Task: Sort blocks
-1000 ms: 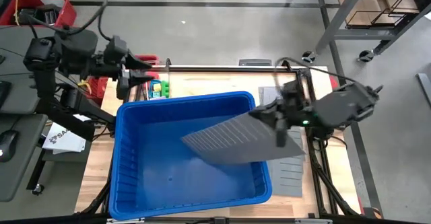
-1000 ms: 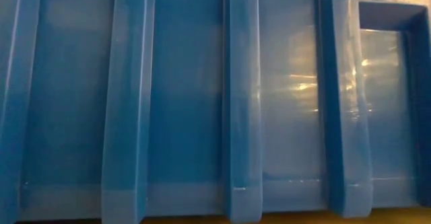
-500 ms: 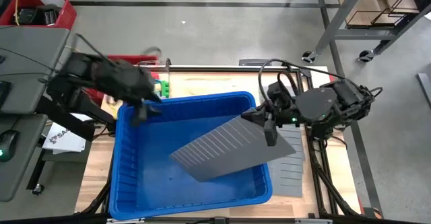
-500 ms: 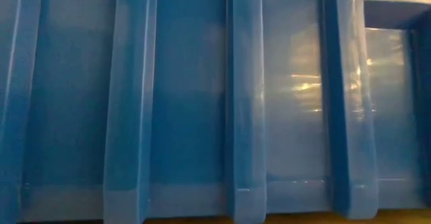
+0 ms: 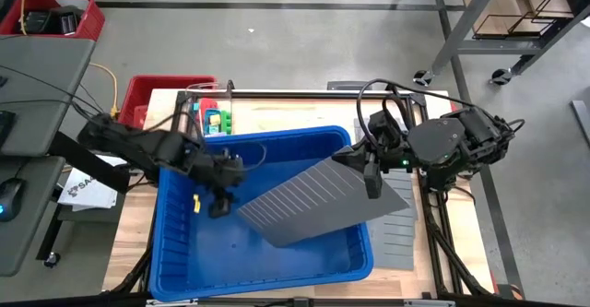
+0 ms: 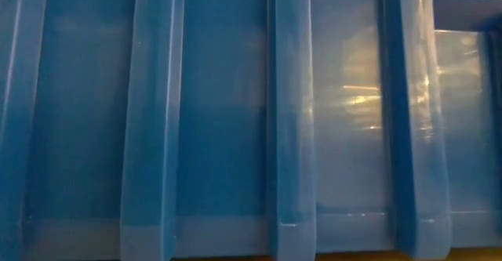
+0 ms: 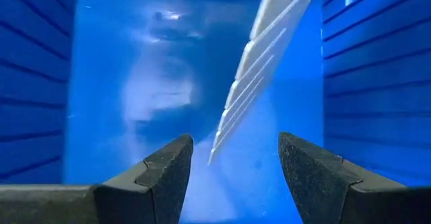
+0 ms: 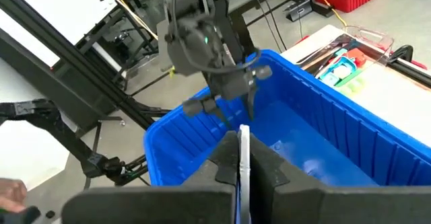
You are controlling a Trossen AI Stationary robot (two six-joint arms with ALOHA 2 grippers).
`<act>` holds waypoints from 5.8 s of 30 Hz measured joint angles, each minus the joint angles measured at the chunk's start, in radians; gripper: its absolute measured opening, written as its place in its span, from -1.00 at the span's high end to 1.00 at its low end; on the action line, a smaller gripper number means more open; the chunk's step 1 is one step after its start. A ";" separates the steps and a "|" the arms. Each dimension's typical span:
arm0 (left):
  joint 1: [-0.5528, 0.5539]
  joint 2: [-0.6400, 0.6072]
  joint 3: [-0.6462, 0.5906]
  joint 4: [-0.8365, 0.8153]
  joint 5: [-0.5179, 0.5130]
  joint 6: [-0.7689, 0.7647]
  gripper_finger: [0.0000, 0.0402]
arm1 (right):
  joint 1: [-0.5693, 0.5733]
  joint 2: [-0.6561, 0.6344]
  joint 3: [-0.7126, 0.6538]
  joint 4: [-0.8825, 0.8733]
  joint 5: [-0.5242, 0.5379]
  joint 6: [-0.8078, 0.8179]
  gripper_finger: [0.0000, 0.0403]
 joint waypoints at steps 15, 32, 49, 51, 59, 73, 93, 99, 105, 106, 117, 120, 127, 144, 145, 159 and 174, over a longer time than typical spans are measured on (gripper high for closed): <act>-0.126 -0.055 -0.358 0.281 -0.113 -0.099 -0.09 | 0.000 -0.001 0.000 0.001 -0.014 -0.003 1.00; -0.122 -0.044 -0.556 0.616 -0.111 -0.100 -0.09 | 0.000 -0.001 0.000 0.014 -0.019 0.003 1.00; -0.123 -0.069 -0.487 0.626 -0.031 -0.187 0.96 | 0.000 -0.011 0.003 0.044 -0.050 -0.003 1.00; -0.123 -0.103 -0.428 0.528 -0.031 -0.170 0.98 | 0.000 -0.018 0.003 0.041 -0.073 -0.004 1.00; -0.121 -0.252 -0.155 0.134 -0.075 -0.132 0.99 | 0.000 -0.041 0.002 -0.094 -0.109 0.001 1.00; -0.119 -0.313 0.223 -0.238 -0.358 -0.118 1.00 | -0.006 -0.043 -0.001 -0.287 -0.100 -0.023 0.99; -0.119 -0.309 0.349 -0.190 -0.350 -0.075 1.00 | -0.061 -0.036 -0.011 -0.414 -0.013 -0.078 0.41; -0.120 -0.315 0.428 -0.194 -0.324 -0.072 1.00 | -0.079 -0.050 -0.010 -0.453 -0.026 -0.057 0.41; -0.120 -0.315 0.522 -0.229 -0.327 -0.076 1.00 | -0.078 -0.111 -0.007 -0.452 0.005 -0.003 0.41; -0.120 -0.315 0.534 -0.236 -0.328 -0.079 1.00 | -0.077 -0.118 -0.007 -0.452 0.006 0.005 0.41; -0.120 -0.315 0.656 -0.217 -0.345 -0.065 1.00 | -0.079 -0.128 -0.179 -0.453 -0.121 0.087 0.41; -0.120 -0.314 0.695 -0.206 -0.318 -0.066 1.00 | -0.079 -0.127 -0.263 -0.452 -0.094 0.110 0.41; -0.120 -0.312 0.807 -0.210 -0.300 -0.065 1.00 | -0.035 -0.183 -0.305 -0.439 -0.034 0.200 0.41; -0.120 -0.312 0.955 -0.208 -0.339 0.053 1.00 | 0.037 -0.310 -0.306 0.114 0.151 -0.019 0.41; -0.120 -0.312 0.956 -0.206 -0.340 0.065 1.00 | 0.034 -0.310 -0.306 0.115 0.153 -0.027 0.41; -0.120 -0.312 0.956 -0.186 -0.388 0.137 1.00 | -0.023 -0.271 -0.303 0.217 0.032 -0.105 0.41; -0.120 -0.313 0.992 -0.186 -0.438 0.137 1.00 | -0.001 -0.330 -0.266 0.106 0.133 0.036 0.20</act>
